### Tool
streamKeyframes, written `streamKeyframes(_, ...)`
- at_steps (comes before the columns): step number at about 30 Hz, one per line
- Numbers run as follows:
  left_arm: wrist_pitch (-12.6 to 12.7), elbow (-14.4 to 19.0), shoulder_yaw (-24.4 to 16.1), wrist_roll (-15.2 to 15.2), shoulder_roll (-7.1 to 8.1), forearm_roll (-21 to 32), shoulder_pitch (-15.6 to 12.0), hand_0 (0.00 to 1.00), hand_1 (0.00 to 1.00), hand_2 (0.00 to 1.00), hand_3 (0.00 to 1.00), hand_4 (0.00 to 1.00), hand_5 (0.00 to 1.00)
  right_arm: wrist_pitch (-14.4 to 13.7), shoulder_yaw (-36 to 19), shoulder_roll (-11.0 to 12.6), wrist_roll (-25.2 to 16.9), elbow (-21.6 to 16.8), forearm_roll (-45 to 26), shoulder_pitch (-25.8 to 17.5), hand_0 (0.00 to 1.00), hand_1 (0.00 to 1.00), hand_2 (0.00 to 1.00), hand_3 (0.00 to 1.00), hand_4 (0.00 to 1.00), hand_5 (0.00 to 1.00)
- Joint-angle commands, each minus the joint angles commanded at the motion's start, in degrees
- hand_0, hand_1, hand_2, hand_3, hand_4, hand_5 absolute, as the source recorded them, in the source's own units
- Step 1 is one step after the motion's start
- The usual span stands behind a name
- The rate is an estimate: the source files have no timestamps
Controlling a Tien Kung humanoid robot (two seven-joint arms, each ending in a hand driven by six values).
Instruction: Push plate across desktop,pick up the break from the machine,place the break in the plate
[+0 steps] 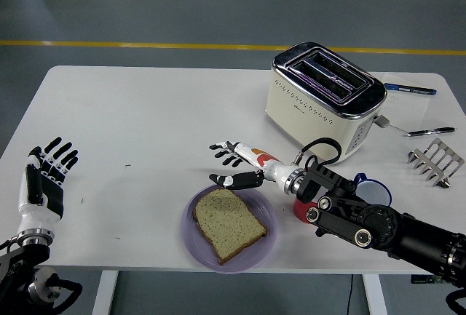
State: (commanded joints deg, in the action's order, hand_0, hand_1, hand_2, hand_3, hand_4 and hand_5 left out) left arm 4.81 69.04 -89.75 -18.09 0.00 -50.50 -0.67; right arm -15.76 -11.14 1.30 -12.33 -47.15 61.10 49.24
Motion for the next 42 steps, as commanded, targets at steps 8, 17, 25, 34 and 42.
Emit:
streamKeyframes(8, 0.1, 0.5, -0.2, 0.0, 0.04, 0.0, -0.4, 0.75, 0.681, 0.7, 0.713, 0.423, 0.998, -2.2, -7.5, 3.4, -1.5, -9.0, 1.9, -0.7, 0.715, 0.723, 0.785, 0.9, 0.727, 0.452)
streamKeyframes(17, 0.1, 0.6, 0.0, -0.1, 0.08, 0.0, -0.8, 0.749, 0.681, 0.7, 0.711, 0.419, 0.998, 2.1, -24.6, 7.8, -1.9, -26.6, -1.2, -2.8, 0.685, 0.686, 0.705, 0.775, 0.678, 0.445)
streamKeyframes(25, 0.1, 1.3, -1.0, -0.1, 0.16, -0.2, -1.2, 0.749, 0.681, 0.7, 0.711, 0.419, 0.998, 8.1, -43.6, 10.2, 0.0, -37.2, -12.7, -8.2, 0.687, 0.69, 0.715, 0.755, 0.656, 0.444)
streamKeyframes(34, -0.2, 2.9, -3.4, 0.0, 0.17, -0.6, -1.4, 0.749, 0.681, 0.701, 0.711, 0.42, 0.998, 8.7, -65.5, 13.3, 2.0, -37.7, -17.6, -21.3, 0.755, 0.763, 0.765, 0.769, 0.594, 0.506)
streamKeyframes(42, -0.8, 6.5, -5.8, 0.4, 0.33, -0.8, -1.3, 0.749, 0.681, 0.701, 0.713, 0.42, 0.998, 18.1, -81.0, 16.2, 3.9, -35.4, -21.8, -35.4, 0.801, 0.786, 0.805, 0.831, 0.577, 0.616)
